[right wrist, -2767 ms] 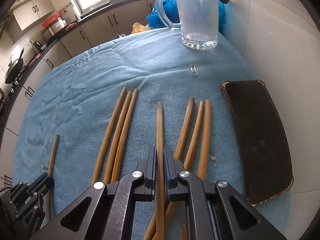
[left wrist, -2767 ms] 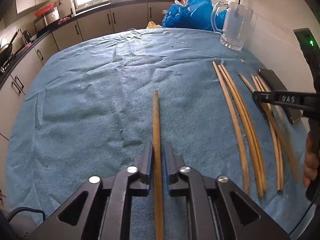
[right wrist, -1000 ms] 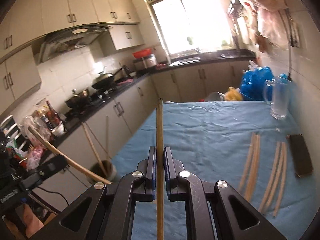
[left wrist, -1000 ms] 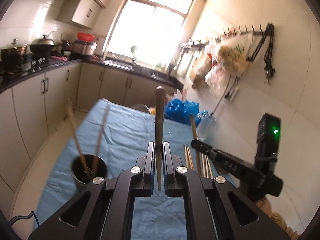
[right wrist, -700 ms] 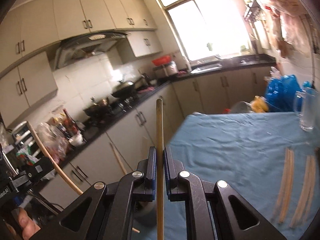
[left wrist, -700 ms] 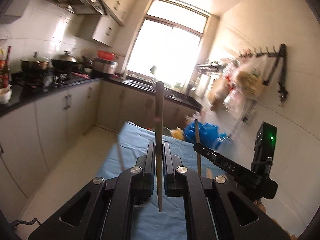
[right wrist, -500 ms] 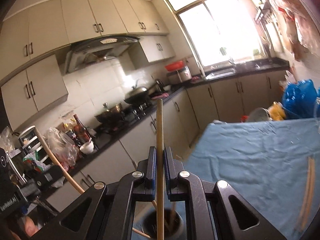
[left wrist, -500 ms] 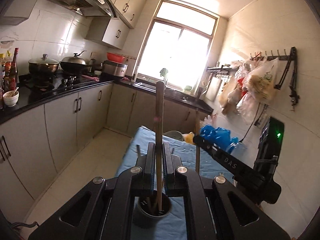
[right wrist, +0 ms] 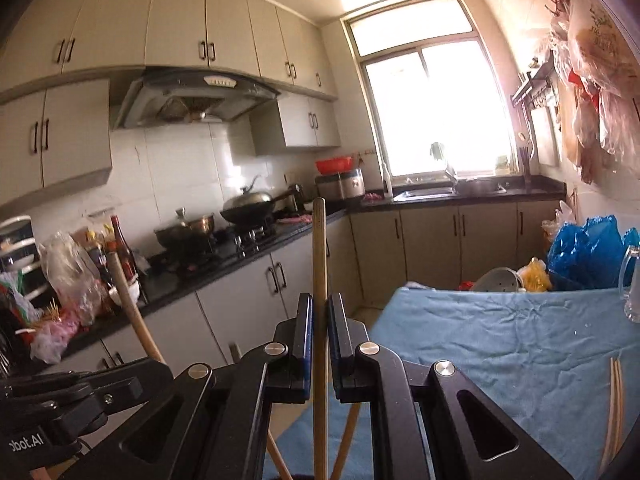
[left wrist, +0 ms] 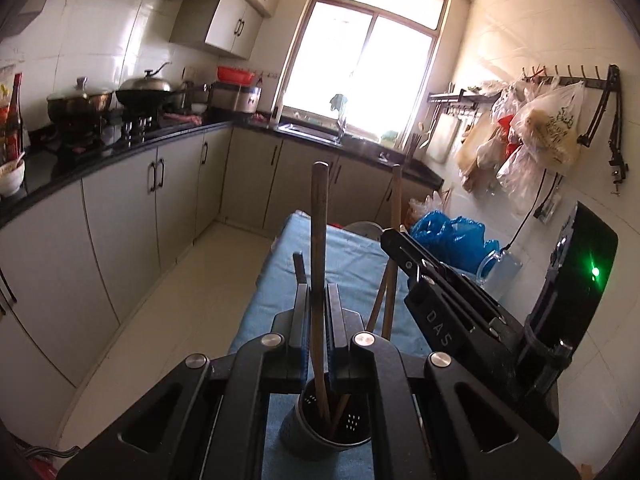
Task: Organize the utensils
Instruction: 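Open both grippers to drop the chopsticks into the black cup, then move both grippers back to the chopsticks and close each on one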
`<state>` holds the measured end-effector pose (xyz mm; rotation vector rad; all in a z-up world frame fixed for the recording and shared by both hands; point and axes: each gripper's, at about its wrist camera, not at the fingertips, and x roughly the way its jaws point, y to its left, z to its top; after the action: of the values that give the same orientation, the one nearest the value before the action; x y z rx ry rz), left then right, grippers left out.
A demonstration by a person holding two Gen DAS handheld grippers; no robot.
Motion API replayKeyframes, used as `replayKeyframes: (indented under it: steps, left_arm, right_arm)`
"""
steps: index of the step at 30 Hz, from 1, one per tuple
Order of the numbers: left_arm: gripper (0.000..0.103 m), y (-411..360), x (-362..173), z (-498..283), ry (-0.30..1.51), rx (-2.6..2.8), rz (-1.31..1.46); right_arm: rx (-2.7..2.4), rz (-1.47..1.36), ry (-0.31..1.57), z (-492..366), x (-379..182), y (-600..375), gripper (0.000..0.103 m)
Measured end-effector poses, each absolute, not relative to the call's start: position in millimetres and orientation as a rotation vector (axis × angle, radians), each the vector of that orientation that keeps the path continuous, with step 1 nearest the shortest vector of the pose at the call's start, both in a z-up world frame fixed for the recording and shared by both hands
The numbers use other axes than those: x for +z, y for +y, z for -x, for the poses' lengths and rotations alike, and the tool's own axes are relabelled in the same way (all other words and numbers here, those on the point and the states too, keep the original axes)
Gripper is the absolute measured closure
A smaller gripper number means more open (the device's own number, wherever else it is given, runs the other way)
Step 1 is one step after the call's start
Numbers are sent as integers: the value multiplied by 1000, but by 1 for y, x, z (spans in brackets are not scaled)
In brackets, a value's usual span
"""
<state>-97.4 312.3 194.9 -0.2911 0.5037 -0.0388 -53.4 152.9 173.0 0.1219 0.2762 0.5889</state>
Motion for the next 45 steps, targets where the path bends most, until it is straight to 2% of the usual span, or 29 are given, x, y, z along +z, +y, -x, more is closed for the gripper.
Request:
replayKeyframes:
  steps: [8,9,10,12,15,19,22,25,27,33,40,45]
  left_arm:
    - [97,312,190,100,515,-9,302]
    - [97,312,190,102,513,-3,299]
    - [96,312,191,103,513,2,297]
    - [96,312,192,107,513,7,300]
    - [96,313,196,114,511,19,309]
    - [96,312,204,128,487,33,322]
    - [95,307,212,140,465,25,329]
    - [82,296,218,154,442,-4,337]
    - [72,284,220,161,431,-26,334]
    - [63,233,215,161,474,-124,275]
    - [63,166,182,143,615,-263,221]
    - [63,120,159,122,694,-313,157]
  right_arm:
    - [560,-105,326,54,157,144,92]
    - [560,-109,334,54,156,142,85]
    - [561,-111,338,55,156,141,72]
    - [558,-119,340,57,156,136,57]
    - [553,-118,324,64,160,131,54]
    - [538,-121,312,74,165,118,43]
    - [521,-131,313,81,165,104,41]
    - [485,-138,320,85,163,86,33]
    - [453,-143,335,86,160,72,31]
    - [356,-171,383,86,147,14,28]
    - [179,-195,480,71,120,-92,28]
    - [11,-239,630,55,92,-194,28]
